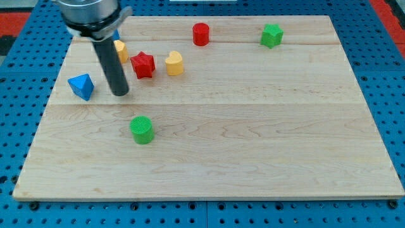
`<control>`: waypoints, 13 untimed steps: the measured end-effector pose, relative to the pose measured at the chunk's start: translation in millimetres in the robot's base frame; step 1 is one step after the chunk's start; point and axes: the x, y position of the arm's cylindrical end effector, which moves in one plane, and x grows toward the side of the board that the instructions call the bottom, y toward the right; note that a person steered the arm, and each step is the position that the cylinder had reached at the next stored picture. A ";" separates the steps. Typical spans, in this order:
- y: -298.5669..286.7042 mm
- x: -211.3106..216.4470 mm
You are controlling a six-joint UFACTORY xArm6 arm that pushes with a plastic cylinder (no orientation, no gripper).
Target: Push the green circle to the center right
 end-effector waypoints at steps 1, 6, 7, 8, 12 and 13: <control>1.4 -5.2; -3.6 117.7; -3.7 120.6; 8.7 113.7; 185.5 53.8; 283.4 41.1</control>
